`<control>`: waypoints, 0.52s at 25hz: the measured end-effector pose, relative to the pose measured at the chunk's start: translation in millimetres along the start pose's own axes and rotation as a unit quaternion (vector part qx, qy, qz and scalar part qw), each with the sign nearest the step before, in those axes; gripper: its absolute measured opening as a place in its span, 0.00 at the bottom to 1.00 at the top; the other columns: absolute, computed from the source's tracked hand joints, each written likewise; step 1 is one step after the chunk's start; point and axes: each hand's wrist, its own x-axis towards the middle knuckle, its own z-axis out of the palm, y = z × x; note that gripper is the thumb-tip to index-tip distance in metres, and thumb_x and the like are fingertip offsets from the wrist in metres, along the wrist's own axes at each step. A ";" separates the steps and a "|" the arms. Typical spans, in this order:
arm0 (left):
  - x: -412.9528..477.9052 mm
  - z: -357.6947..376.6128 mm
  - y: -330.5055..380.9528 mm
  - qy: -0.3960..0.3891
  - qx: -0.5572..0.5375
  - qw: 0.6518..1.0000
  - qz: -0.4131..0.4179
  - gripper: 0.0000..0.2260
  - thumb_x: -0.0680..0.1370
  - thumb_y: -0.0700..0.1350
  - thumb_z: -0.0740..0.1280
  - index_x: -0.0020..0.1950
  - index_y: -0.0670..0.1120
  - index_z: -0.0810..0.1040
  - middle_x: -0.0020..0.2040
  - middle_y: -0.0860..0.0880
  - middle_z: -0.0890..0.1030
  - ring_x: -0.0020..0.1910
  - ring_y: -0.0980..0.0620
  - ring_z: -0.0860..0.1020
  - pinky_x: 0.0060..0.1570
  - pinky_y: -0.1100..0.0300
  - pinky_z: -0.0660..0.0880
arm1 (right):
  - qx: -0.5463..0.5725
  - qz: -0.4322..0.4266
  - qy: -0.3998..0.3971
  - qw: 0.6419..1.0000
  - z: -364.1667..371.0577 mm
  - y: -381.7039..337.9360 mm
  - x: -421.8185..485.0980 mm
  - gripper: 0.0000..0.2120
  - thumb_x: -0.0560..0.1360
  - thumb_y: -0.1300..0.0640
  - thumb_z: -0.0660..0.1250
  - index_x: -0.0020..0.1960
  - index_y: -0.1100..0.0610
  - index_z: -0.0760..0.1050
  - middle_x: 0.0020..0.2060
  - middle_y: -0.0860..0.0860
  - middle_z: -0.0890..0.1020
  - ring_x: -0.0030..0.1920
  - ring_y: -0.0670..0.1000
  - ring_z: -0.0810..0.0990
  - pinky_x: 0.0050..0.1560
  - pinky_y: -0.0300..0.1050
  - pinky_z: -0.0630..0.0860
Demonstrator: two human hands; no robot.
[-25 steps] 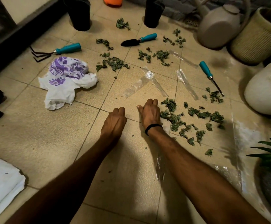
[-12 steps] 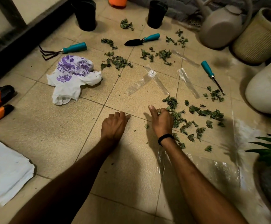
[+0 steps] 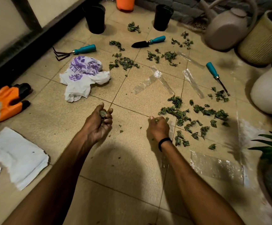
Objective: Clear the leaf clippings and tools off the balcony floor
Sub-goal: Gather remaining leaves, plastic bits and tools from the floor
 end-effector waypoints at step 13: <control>-46.9 -53.4 -42.8 0.162 0.640 0.675 0.329 0.17 0.80 0.59 0.64 0.53 0.46 0.78 0.44 0.52 0.81 0.42 0.54 0.79 0.40 0.58 0.74 | -0.017 -0.213 -0.092 0.973 38.6 0.4 -62.5 0.14 0.77 0.57 0.68 0.63 0.57 0.78 0.48 0.48 0.75 0.44 0.36 0.72 0.42 0.17 0.64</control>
